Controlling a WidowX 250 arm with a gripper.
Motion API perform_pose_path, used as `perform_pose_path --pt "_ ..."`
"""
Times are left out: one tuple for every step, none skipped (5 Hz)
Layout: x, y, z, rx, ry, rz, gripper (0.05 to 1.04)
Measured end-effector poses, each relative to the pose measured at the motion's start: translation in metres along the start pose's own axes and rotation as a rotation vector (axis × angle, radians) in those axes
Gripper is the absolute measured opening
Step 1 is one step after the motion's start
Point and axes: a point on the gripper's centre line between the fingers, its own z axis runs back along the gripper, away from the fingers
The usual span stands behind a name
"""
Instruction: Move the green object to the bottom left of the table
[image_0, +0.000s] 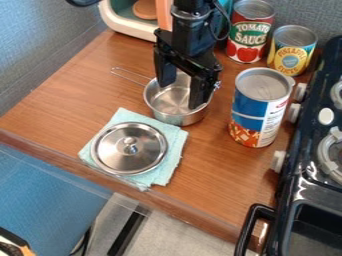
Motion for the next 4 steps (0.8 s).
perform_pose_path --pt "-0.001 -0.001 -0.008 -0.006 0.024 -0.001 1.0" --pt "0.019 0.01 -0.009 0.001 0.004 0.013 1.001" --pt "0.041 0.026 -0.01 0.008 -0.018 0.051 1.001" --pt "0.067 0.036 -0.015 0.011 -0.033 0.086 1.0"
